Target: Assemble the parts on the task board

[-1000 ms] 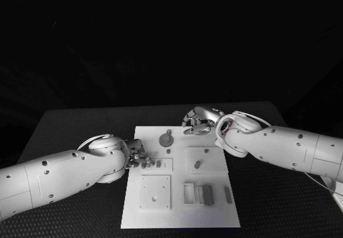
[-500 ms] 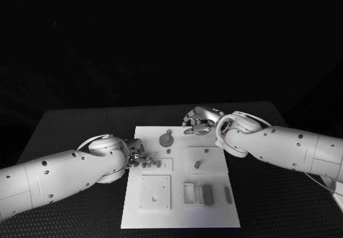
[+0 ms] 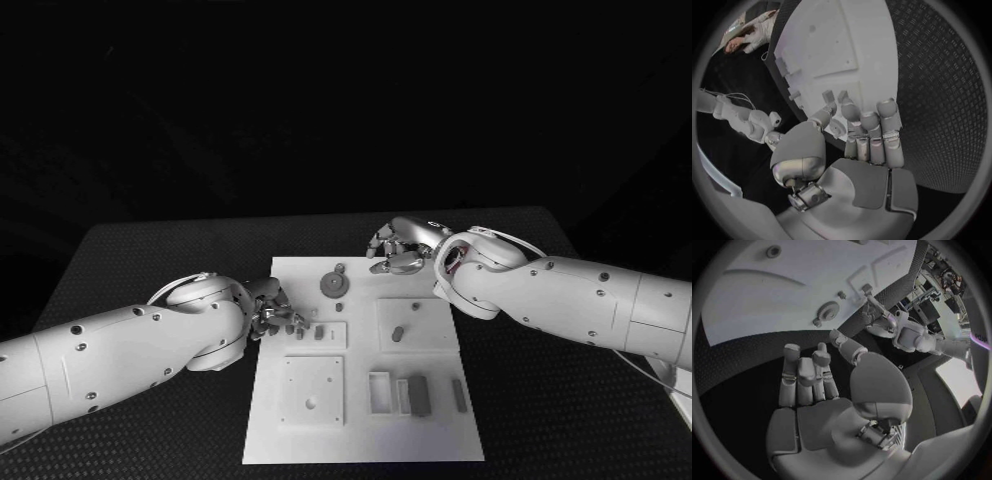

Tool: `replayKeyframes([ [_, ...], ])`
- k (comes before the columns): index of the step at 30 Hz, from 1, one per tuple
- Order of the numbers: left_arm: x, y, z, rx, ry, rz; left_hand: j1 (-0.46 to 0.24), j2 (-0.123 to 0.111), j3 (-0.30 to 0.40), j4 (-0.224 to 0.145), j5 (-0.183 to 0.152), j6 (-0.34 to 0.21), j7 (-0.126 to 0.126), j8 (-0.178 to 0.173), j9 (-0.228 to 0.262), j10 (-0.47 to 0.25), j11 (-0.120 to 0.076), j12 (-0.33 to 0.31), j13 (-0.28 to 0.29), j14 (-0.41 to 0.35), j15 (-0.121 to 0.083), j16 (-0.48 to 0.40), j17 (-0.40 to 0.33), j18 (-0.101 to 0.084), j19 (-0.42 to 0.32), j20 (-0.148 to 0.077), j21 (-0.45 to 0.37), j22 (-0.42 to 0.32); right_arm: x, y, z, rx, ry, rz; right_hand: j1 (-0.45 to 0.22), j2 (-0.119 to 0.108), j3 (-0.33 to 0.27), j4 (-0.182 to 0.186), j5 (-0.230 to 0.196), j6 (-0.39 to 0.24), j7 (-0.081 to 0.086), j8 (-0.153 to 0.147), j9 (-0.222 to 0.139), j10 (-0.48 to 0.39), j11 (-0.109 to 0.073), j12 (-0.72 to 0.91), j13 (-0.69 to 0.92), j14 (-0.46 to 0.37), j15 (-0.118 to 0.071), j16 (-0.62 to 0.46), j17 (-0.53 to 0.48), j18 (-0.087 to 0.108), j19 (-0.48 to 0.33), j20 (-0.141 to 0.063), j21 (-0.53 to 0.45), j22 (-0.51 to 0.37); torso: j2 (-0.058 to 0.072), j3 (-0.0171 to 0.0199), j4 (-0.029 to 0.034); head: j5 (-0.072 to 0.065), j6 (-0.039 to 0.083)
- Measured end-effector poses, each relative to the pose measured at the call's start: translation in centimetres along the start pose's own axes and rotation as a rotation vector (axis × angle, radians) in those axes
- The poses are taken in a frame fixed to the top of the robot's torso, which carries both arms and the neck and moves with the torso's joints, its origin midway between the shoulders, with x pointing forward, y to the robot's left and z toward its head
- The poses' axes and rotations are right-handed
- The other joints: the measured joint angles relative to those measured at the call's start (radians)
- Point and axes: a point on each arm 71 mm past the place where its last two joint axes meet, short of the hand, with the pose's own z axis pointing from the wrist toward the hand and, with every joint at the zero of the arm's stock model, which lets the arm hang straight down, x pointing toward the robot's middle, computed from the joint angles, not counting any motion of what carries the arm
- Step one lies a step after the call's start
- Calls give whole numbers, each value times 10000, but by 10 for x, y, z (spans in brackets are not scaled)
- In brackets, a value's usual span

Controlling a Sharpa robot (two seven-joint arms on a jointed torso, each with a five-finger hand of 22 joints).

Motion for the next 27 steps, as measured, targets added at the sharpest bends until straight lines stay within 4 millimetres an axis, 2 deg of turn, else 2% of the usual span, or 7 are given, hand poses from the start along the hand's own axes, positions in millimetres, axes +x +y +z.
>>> replayKeyframes([
  [8,-15,-4,-1,575,-367,-1812,343,-69,156,-238,0,-1366,800,-898,-745,-1270,787,-1637,-841,-1157,837,-1511,-885,-245,-1305,585,-1381,-659,0,0,0,-31,10,51,0,0,0,0,0,-9,5,-56,0,-22,22,0,-13,-4,-4,-47,0,-1,0,0,0,0,2,-7,9,-27,51],
  [13,-22,-1,0,853,-642,-2627,890,6,325,-704,15,-1686,1120,-1084,-1176,-1965,1256,-3101,-1634,-1990,1593,-2765,-1558,7,-2194,1341,-2488,-1366,0,0,0,-81,21,62,0,0,0,0,0,-75,37,-57,0,-56,56,0,-30,-54,-22,-82,0,0,-16,16,-38,0,3,-7,22,-35,89],
  [15,-23,0,1,965,-715,-2855,1308,181,479,-988,420,-1754,1190,-1087,-1307,-2101,1393,-3532,-1875,-2173,1779,-3114,-1745,100,-2402,1549,-2785,-1566,1,1,0,-98,24,63,0,0,0,0,0,-77,38,-57,0,-56,56,0,-31,-55,-22,-99,-4,0,-17,16,-38,0,3,-7,21,-31,105],
  [17,-25,2,2,1140,-815,-3067,2093,683,754,-1569,1121,-1809,1247,-1091,-1438,-2215,1507,-3910,-2097,-2289,1980,-3413,-1895,175,-2571,1725,-3016,-1726,1,1,0,-111,24,63,0,0,0,0,0,-77,37,-57,0,-78,34,0,-48,-55,-21,-99,-15,-1,-54,-19,-38,0,3,-7,22,-18,124],
  [19,-27,2,2,1322,-916,-3170,2723,790,940,-1760,1216,-1829,1271,-1177,-1583,-2334,1625,-4234,-2296,-2404,2127,-3638,-2011,231,-2711,1869,-3215,-1856,1,0,0,-111,22,61,0,0,0,0,0,-77,37,-57,0,-98,24,0,-49,-55,-21,-99,-14,-1,-54,-19,-38,0,3,-7,22,-14,139],
  [23,-31,-2,4,2007,-1296,-3065,3491,482,879,-1824,662,-1877,1319,-1518,-2011,-2827,2047,-5328,-2964,-2459,2253,-3793,-2089,229,-2724,2025,-3399,-1988,0,-1,-1,-101,13,52,0,0,0,0,0,-79,36,-57,0,-127,53,0,-61,-56,-20,-99,-15,-1,-55,-19,-76,0,3,-1,22,-2,170],
  [27,-32,-17,5,3026,-1830,-2171,3729,243,289,-1822,173,-1933,1262,-1892,-2362,-2734,2178,-6069,-3441,-2122,2135,-3633,-1955,122,-2364,1967,-3363,-1955,0,-1,0,-101,-9,44,0,0,0,0,0,-80,35,-57,0,-127,52,0,-66,-56,-20,-99,-25,-1,-55,-19,-76,0,4,-1,16,21,219],
])
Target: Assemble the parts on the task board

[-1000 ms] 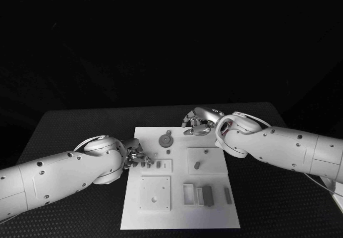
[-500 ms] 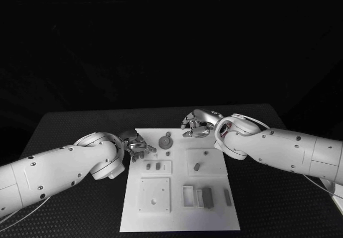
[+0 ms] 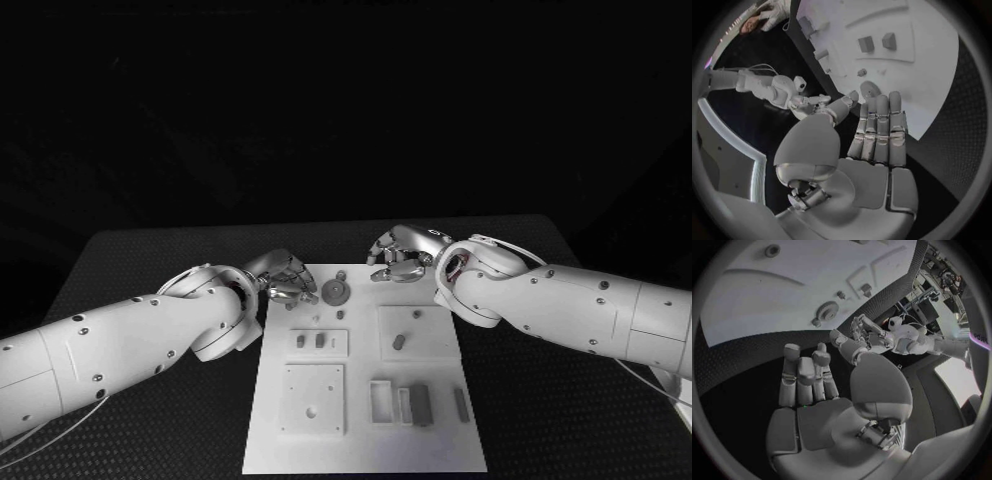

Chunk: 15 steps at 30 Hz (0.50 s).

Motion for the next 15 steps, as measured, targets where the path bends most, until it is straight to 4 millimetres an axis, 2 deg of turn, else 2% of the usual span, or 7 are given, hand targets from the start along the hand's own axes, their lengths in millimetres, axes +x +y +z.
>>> replayKeyframes([
  [3,5,-10,4,866,-185,971,171,-176,-73,28,-88,-19,-19,-125,-163,71,-3,-396,-222,81,-50,38,74,-88,134,-79,41,19,-1,-2,0,29,-50,-5,0,0,0,0,0,-13,-14,0,0,0,0,-94,-64,0,1,-47,-6,0,0,0,0,0,2,2,-6,14,34],
  [6,9,-18,7,1565,-331,1935,157,-351,-28,73,-113,-19,-19,-202,-249,72,-5,-670,-362,94,-63,37,79,-85,142,-88,42,19,-1,-3,1,60,-105,24,0,0,0,0,0,-13,-14,0,0,0,0,-236,-222,-23,-15,-47,-24,0,-1,1,0,0,6,7,-9,26,65],
  [13,20,-32,13,2629,-471,3556,122,-472,-1,100,-113,56,-21,-202,-325,253,31,-903,-491,19,12,-45,97,-59,143,-87,-66,12,-3,-7,3,110,-269,195,-28,-28,29,-29,0,-109,8,-60,0,-98,16,-505,-478,-269,15,-372,-199,80,-248,106,-222,0,12,19,-39,47,96],
  [15,23,-36,14,2868,-462,3908,122,-472,-1,100,-113,203,-14,-202,-332,481,-16,-911,-491,19,13,-53,103,-57,143,-84,-72,12,-4,-9,3,146,-359,285,-28,-28,60,-60,0,-191,51,-73,0,-269,45,-706,-616,-419,54,-570,-290,135,-432,209,-374,0,13,23,-46,49,97],
])
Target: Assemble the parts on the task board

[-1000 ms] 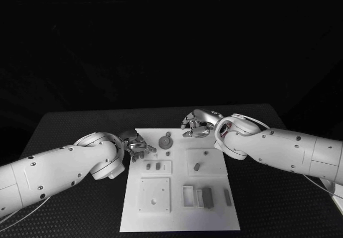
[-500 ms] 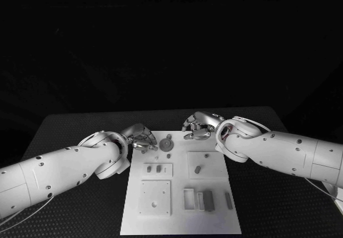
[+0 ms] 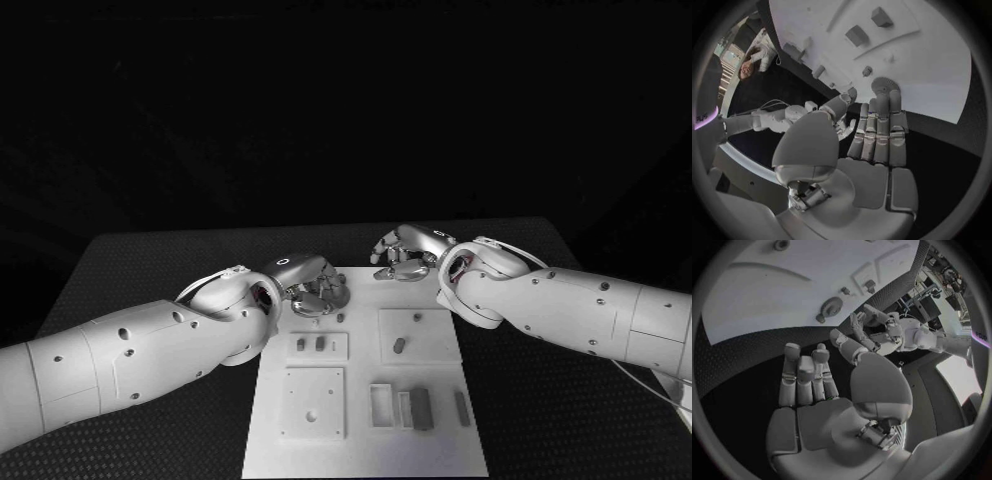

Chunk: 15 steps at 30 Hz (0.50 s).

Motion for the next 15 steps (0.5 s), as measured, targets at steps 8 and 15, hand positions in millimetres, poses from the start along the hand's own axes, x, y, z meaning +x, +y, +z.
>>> replayKeyframes([
  [8,12,-8,7,434,278,818,1,1,90,-34,0,137,-39,0,-75,250,-34,-173,-59,-69,34,-58,28,25,-39,39,-44,25,-3,-3,1,81,-322,613,-97,43,311,-90,0,-552,374,-259,-16,-1008,403,-2156,-1960,-1498,423,-2566,-1242,-231,-1757,688,-1756,-695,4,4,4,-34,-11],
  [15,26,-6,13,394,738,1162,59,59,209,-15,0,244,-4,-67,-163,171,74,-612,-232,-126,49,-69,68,28,-109,109,-79,66,-5,-8,1,386,-537,1449,-122,67,383,-160,0,-924,711,-276,-32,-1421,753,-4242,-4185,-2168,1326,-5658,-2517,-464,-3179,1253,-3446,-1587,7,3,6,-69,-29],
])
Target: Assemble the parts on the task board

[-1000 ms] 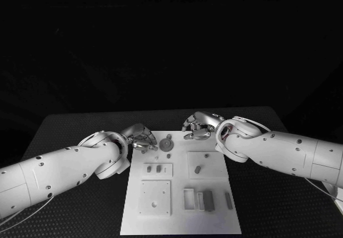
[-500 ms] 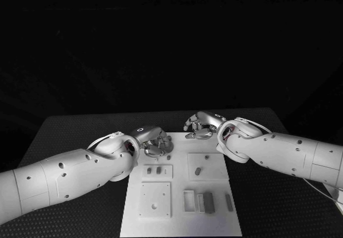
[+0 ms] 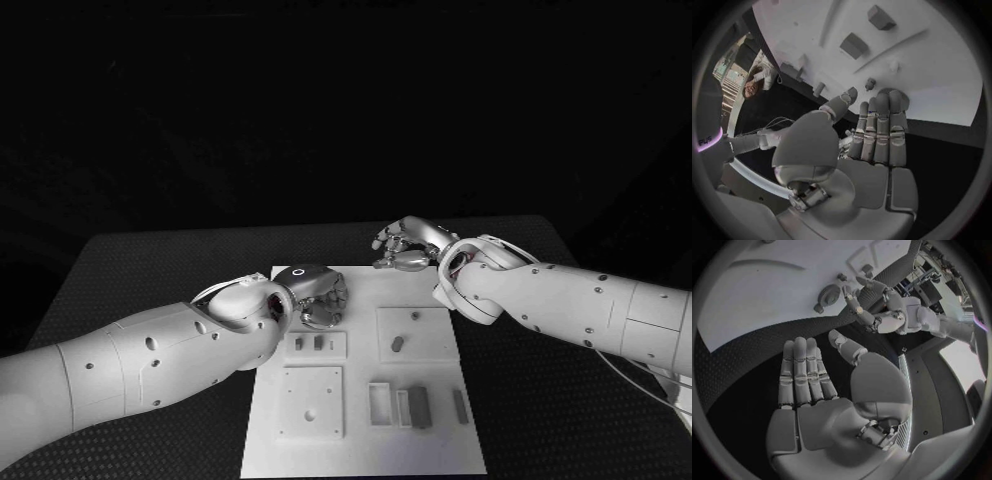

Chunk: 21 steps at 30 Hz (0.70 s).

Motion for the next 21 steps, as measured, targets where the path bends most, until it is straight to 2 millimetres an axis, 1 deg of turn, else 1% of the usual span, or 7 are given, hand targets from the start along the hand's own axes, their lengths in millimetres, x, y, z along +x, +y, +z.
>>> replayKeyframes([
  [1,3,1,0,-24,59,30,-2,-2,0,0,0,0,0,-45,-16,-18,18,-65,-23,0,0,0,8,-3,0,0,0,11,0,0,0,31,-15,113,0,0,0,0,0,-9,9,31,11,-55,54,-231,-262,-62,126,-408,-130,1,-179,66,-182,-82,0,-1,-1,-6,-5],
  [3,6,2,0,-57,119,51,-2,-2,0,0,0,0,0,-82,-41,-21,21,-104,-52,0,0,0,16,-8,0,0,0,17,0,-1,0,68,-26,267,72,71,0,0,0,-90,54,51,22,-159,167,-698,-857,-321,425,-1392,-458,-263,-772,214,-676,-262,0,-7,-4,-20,-15],
  [5,8,2,1,-69,152,76,-2,-2,0,0,0,0,0,-84,-42,-22,22,-104,-54,0,0,0,26,-10,0,0,0,27,0,-1,1,96,-30,420,127,125,0,0,0,-154,50,51,22,-133,246,-945,-1255,-468,639,-2013,-659,-315,-1179,310,-1017,-375,0,-7,-6,-34,-25],
  [7,9,2,2,-67,158,89,-2,-2,27,-27,0,0,0,-86,-61,-22,22,-170,-66,0,0,0,41,-13,0,0,0,45,0,-1,1,117,-33,504,148,146,-103,-11,0,-239,95,58,3,-222,333,-1193,-1678,-689,861,-2625,-840,-480,-1613,396,-1365,-455,0,-12,-6,-45,-31],
  [12,11,3,3,-104,125,116,38,-42,27,-27,0,-1,-1,-128,-86,-23,23,-259,-100,0,0,0,86,-19,0,1,0,98,0,-1,1,154,-35,703,200,198,-183,-13,0,-264,89,108,-66,-170,385,-1337,-2255,-726,897,-3201,-929,-482,-1783,465,-1633,-462,1,-12,8,-68,-45],
  [17,12,4,4,-117,120,144,38,-42,43,-10,0,0,0,-129,-108,-23,23,-306,-116,1,0,0,106,-70,38,-38,0,125,1,0,2,148,-25,828,201,198,-211,14,0,-299,123,108,-88,-170,384,-1336,-2415,-688,935,-3299,-930,-481,-1783,465,-1681,-461,1,-13,25,-75,-62],
  [21,12,4,4,-119,111,147,38,-42,54,1,0,-21,-21,-167,-112,-19,19,-364,-117,40,-39,42,139,-30,41,-40,0,172,1,0,2,141,-18,890,201,198,-210,14,0,-299,123,108,-89,-170,384,-1336,-2469,-688,935,-3327,-930,-479,-1783,465,-1681,-460,-6,-15,31,-73,-67],
])
